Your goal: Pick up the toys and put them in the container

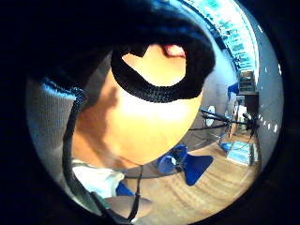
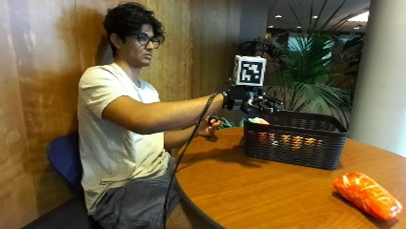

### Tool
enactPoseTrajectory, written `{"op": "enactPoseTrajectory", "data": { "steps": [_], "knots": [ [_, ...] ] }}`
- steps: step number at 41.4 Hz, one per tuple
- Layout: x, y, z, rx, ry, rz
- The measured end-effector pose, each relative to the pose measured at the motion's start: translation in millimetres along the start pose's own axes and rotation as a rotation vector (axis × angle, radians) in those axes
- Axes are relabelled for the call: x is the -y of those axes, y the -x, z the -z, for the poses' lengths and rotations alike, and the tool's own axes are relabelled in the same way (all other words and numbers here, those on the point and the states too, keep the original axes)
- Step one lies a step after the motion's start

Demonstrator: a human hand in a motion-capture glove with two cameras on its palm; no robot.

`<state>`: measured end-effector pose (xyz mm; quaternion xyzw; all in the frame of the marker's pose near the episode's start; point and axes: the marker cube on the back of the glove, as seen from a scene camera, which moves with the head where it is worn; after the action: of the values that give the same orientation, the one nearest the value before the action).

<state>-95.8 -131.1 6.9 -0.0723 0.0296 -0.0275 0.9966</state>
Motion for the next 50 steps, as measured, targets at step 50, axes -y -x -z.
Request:
{"op": "enactPoseTrajectory", "data": {
  "steps": [50],
  "knots": [
    [-93,-76,-69,0.028,0.013,-0.143]
  ]
}}
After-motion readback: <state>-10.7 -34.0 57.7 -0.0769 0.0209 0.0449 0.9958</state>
